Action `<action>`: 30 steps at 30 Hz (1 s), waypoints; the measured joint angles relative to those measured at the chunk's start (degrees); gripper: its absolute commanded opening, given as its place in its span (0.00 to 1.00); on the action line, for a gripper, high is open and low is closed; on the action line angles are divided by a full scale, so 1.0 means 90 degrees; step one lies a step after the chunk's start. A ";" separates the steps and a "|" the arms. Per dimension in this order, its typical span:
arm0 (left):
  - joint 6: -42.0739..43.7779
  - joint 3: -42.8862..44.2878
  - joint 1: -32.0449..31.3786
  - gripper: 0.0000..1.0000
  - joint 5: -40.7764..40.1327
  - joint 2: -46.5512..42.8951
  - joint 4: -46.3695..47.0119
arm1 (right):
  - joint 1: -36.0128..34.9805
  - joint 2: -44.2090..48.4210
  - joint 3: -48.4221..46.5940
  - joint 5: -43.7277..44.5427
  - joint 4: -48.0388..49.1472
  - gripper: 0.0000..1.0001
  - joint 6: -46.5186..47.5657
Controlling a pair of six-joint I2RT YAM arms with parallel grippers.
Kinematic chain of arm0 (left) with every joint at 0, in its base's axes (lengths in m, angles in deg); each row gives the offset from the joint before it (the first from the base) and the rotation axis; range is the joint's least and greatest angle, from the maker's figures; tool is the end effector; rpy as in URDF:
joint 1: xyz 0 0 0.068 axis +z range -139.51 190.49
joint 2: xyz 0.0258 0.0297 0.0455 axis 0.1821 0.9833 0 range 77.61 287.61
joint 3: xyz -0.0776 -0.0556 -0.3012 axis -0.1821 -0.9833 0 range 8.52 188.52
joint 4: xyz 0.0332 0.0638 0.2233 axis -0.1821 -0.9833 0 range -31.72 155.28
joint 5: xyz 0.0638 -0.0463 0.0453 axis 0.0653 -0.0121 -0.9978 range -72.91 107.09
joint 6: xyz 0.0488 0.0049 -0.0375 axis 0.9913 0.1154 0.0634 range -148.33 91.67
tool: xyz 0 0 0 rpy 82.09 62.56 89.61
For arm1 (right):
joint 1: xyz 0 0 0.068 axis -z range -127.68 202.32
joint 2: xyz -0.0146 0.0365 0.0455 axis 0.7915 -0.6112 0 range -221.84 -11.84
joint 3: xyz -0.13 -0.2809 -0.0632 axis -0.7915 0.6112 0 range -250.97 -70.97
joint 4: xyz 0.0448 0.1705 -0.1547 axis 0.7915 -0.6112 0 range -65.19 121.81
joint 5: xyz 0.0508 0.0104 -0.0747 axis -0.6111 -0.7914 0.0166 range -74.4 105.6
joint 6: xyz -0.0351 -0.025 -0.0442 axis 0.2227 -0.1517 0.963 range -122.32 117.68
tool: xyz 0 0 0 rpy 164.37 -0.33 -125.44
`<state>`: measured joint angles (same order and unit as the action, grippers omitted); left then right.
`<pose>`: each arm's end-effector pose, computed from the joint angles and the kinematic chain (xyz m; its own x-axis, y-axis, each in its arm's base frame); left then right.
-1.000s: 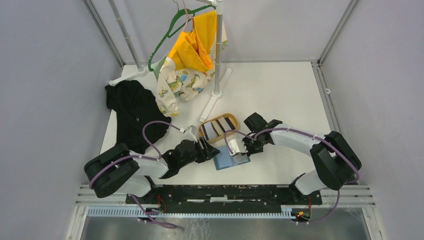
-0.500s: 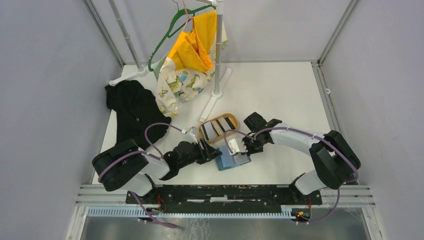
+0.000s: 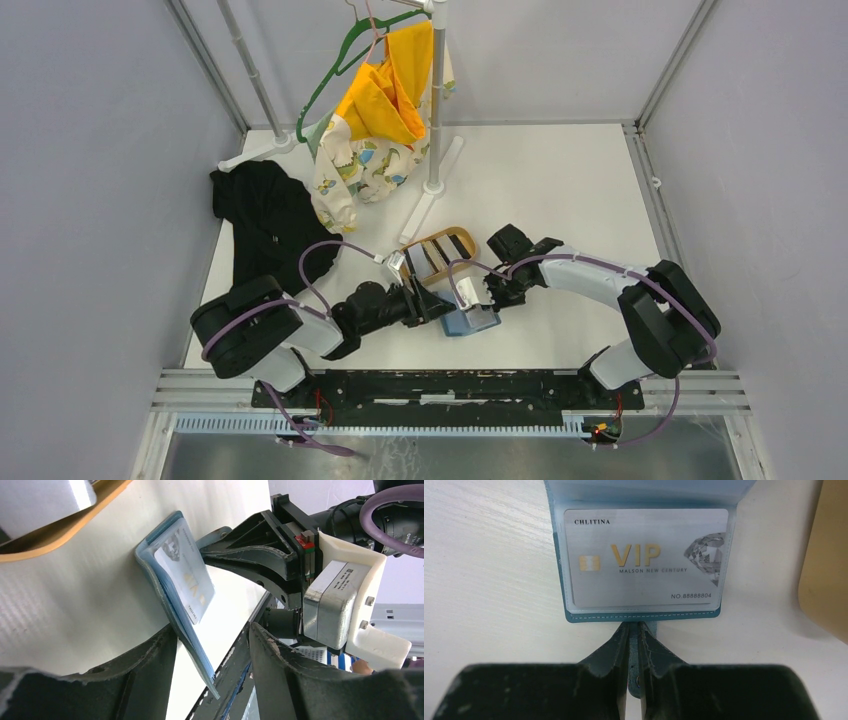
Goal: Put the credit cards into the card holder
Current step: Close the card holder at the center of the board.
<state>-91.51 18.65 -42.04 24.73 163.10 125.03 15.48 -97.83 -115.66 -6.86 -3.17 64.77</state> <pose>0.1314 -0.1817 0.1946 -0.8453 -0.3510 -0.4027 0.2440 0.4169 -0.8756 0.1719 0.1510 0.2098 0.2745 -0.8580 -0.4342 -0.9601 -0.2699 -0.0737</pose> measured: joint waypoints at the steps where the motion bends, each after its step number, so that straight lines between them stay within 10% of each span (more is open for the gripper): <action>1: 0.0000 0.0027 -0.0010 0.62 0.0019 0.0049 0.0051 | 0.0000 -0.0002 -0.0002 0.0000 0.0000 0.16 0.0000; 30: -0.0372 0.0811 -0.0304 0.55 0.0376 0.1892 0.1566 | 0.0918 0.0418 -0.0107 -0.1205 -0.0267 0.26 -0.0257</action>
<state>-94.85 25.95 -44.78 28.12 180.13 139.13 23.75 -94.07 -116.62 -17.70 -5.57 62.45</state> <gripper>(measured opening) 0.608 0.255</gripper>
